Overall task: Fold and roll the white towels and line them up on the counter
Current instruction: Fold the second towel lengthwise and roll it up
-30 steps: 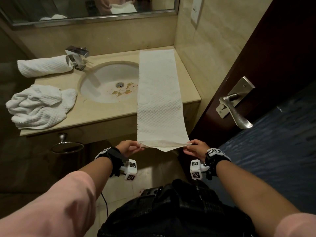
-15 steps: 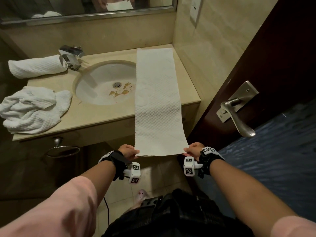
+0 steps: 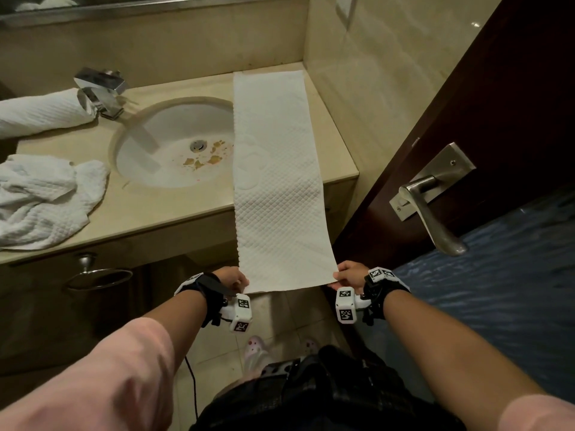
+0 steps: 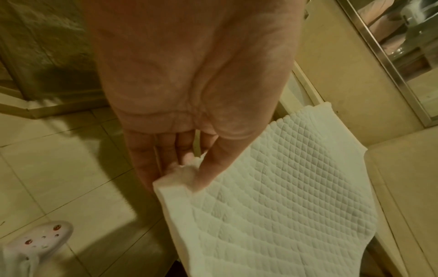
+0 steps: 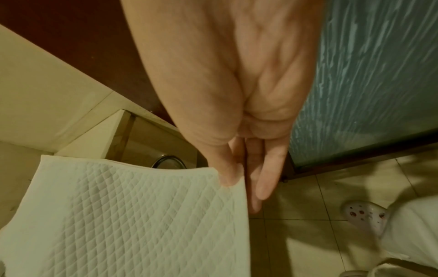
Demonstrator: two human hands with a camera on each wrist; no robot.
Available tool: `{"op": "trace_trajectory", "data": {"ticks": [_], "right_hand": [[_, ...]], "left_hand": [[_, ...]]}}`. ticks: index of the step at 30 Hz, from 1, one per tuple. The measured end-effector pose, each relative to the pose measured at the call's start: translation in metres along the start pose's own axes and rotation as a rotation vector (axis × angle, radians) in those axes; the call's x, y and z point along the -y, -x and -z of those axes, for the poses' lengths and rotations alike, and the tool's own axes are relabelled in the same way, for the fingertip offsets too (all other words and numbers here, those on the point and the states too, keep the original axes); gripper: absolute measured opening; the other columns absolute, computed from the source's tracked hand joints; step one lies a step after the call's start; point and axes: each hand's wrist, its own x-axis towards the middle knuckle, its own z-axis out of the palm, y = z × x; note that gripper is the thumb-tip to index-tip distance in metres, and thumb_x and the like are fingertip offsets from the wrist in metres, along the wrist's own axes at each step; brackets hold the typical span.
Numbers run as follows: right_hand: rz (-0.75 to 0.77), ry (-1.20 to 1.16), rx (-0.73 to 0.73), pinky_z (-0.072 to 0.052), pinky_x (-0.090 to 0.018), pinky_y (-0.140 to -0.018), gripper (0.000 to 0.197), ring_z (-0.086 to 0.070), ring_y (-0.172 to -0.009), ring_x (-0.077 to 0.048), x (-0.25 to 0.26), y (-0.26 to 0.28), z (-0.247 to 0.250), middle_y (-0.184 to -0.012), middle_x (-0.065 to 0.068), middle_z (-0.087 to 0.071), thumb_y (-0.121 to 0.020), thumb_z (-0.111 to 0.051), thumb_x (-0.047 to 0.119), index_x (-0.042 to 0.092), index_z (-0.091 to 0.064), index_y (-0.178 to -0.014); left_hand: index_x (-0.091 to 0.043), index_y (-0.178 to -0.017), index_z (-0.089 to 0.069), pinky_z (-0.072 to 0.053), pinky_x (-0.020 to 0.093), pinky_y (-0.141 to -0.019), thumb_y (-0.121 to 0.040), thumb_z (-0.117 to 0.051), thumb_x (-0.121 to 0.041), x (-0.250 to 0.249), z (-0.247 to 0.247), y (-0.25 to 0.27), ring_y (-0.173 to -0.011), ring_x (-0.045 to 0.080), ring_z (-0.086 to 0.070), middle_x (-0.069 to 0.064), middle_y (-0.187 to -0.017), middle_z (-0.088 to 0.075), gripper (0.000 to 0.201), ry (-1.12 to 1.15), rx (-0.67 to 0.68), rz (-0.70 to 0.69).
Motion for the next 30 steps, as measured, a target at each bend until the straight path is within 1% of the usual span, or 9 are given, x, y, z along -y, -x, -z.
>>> {"op": "trace_trajectory", "data": {"ticks": [2,4,7,10,14,17,21,26,30], "right_hand": [[0.001,0.034,-0.003,-0.056,-0.024,-0.048,0.014,-0.064,-0.072,-0.022,0.001,-0.006,-0.003,-0.086,-0.013,-0.062,-0.096,-0.046,-0.006,0.005,-0.051,-0.088],[-0.014,0.051,-0.021,-0.054,-0.024,-0.048,0.013,-0.064,-0.071,-0.022,0.002,-0.013,-0.007,-0.088,-0.014,-0.062,-0.096,-0.045,-0.006,0.004,-0.051,-0.091],[-0.031,0.087,-0.095,-0.049,-0.02,-0.041,0.013,-0.062,-0.065,-0.019,0.003,-0.028,-0.013,-0.094,-0.016,-0.06,-0.097,-0.043,-0.006,0.005,-0.05,-0.096],[-0.023,0.149,-0.145,-0.047,-0.017,-0.039,0.014,-0.06,-0.063,-0.015,0.009,-0.038,-0.02,-0.097,-0.015,-0.059,-0.098,-0.04,-0.005,0.006,-0.049,-0.102],[-0.067,0.187,-0.165,-0.053,-0.03,-0.064,0.017,-0.068,-0.089,-0.03,0.011,-0.058,-0.017,-0.094,-0.017,-0.065,-0.096,-0.042,-0.003,0.001,-0.058,-0.093],[-0.101,0.154,-0.121,-0.053,-0.034,-0.08,0.033,-0.055,-0.118,-0.033,0.02,-0.067,-0.014,-0.131,-0.019,-0.053,-0.096,-0.047,0.003,0.0,-0.05,-0.128],[-0.006,0.333,-0.188,-0.041,-0.033,-0.101,0.039,-0.048,-0.128,-0.028,0.044,-0.082,-0.02,-0.14,-0.012,-0.048,-0.102,-0.04,0.019,0.008,-0.045,-0.139],[0.328,-0.066,-0.376,-0.043,-0.028,-0.089,0.037,-0.054,-0.118,-0.03,0.105,-0.087,-0.03,-0.127,-0.017,-0.057,-0.095,-0.051,0.003,0.004,-0.049,-0.131],[0.364,-0.054,-0.388,-0.044,-0.028,-0.087,0.031,-0.055,-0.117,-0.029,0.147,-0.087,-0.036,-0.127,-0.016,-0.056,-0.095,-0.052,0.009,0.003,-0.051,-0.126]], "left_hand": [[-0.002,-0.082,-0.057,-0.046,0.034,-0.071,-0.089,-0.053,-0.003,-0.005,-0.004,-0.002,-0.063,0.021,-0.051,0.01,-0.071,-0.054,0.009,-0.038,-0.032,-0.025],[-0.003,-0.096,-0.057,-0.05,0.038,-0.083,-0.092,-0.05,-0.007,-0.013,-0.007,-0.004,-0.068,0.02,-0.055,0.007,-0.076,-0.056,0.009,0.003,-0.054,-0.048],[0.004,-0.129,-0.05,-0.048,0.031,-0.066,-0.095,-0.045,-0.004,-0.033,-0.002,-0.007,-0.066,0.017,-0.052,0.004,-0.076,-0.053,0.036,0.06,-0.119,-0.116],[0.003,-0.126,-0.053,-0.043,0.024,-0.06,-0.093,-0.051,-0.001,-0.065,0.009,-0.01,-0.069,0.013,-0.051,0.005,-0.083,-0.058,0.033,0.112,-0.256,-0.317],[-0.012,-0.104,-0.059,-0.051,0.031,-0.084,-0.089,-0.057,-0.006,-0.107,0.026,-0.008,-0.098,0.025,-0.06,0.013,-0.116,-0.063,0.016,0.232,-0.442,-0.454],[-0.009,-0.12,-0.054,-0.045,0.041,-0.102,-0.089,-0.057,-0.011,-0.129,0.039,-0.011,-0.114,0.029,-0.055,0.014,-0.125,-0.058,0.032,0.175,-0.483,-0.475],[-0.002,-0.131,-0.049,-0.042,0.039,-0.104,-0.089,-0.058,-0.013,-0.146,0.044,-0.014,-0.118,0.032,-0.054,0.015,-0.129,-0.055,0.044,-0.002,-0.499,-0.445],[-0.018,-0.089,-0.059,-0.045,0.033,-0.09,-0.089,-0.059,-0.016,-0.159,0.043,-0.016,-0.096,0.026,-0.055,0.012,-0.1,-0.059,0.002,-0.117,-0.56,-0.431],[-0.021,-0.058,-0.045,-0.041,0.03,-0.073,-0.081,-0.063,-0.012,-0.167,0.043,-0.024,-0.076,0.022,-0.048,0.007,-0.08,-0.052,0.031,-0.148,-0.594,-0.387]]}}
